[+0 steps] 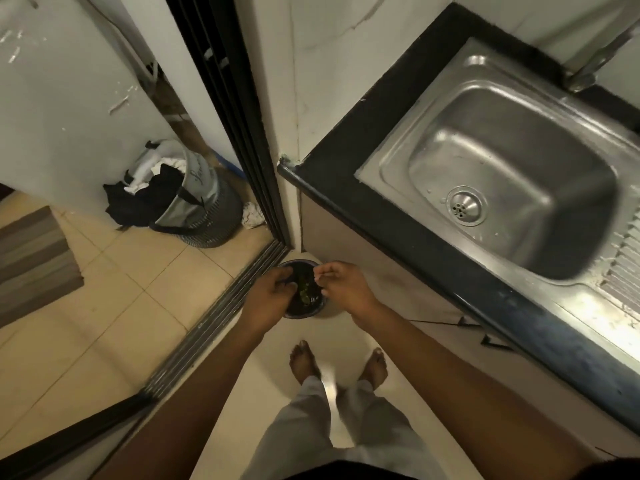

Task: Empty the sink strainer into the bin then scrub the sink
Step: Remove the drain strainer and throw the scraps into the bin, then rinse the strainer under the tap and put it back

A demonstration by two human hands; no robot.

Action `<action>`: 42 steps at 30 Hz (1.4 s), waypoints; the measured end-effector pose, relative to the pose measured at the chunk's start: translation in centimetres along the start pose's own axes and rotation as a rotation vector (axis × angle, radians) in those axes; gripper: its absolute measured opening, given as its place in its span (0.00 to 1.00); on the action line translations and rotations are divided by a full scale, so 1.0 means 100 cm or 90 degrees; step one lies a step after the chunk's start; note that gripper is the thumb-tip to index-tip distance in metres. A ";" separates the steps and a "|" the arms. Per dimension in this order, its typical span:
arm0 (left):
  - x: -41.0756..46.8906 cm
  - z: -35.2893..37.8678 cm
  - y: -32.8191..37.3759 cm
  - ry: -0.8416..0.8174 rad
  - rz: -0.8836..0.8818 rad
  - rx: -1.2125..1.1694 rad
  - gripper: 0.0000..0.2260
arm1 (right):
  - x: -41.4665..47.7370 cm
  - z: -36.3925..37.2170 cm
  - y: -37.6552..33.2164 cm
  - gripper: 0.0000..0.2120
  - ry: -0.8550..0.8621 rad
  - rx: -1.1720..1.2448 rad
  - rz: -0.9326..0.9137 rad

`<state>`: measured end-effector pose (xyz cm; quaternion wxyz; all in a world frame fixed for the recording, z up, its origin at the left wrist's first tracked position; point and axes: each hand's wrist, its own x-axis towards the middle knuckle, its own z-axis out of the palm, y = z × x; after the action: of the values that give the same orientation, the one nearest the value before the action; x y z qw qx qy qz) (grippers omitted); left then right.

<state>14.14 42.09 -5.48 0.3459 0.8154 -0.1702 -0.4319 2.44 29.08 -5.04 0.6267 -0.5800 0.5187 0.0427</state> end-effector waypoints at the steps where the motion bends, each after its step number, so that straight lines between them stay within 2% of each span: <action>1: -0.007 -0.001 0.011 0.003 0.014 -0.013 0.18 | -0.009 -0.006 -0.004 0.10 0.008 0.014 -0.020; 10: -0.054 0.005 0.098 0.008 0.184 0.008 0.13 | -0.094 -0.075 -0.035 0.10 0.071 0.188 -0.148; 19: -0.072 0.051 0.191 -0.075 0.305 -0.038 0.11 | -0.133 -0.160 -0.042 0.05 0.149 0.341 -0.224; 32: -0.073 0.161 0.278 -0.096 0.318 -0.045 0.09 | -0.142 -0.295 -0.019 0.06 0.229 0.434 -0.249; 42: -0.032 0.218 0.333 -0.132 0.339 -0.024 0.07 | -0.112 -0.355 -0.029 0.06 0.311 0.504 -0.246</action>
<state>-4.96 11.45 11.61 0.4425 0.6870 -0.4048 -0.4103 -22.04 6.89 12.27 0.6555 -0.3764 0.5095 -0.4111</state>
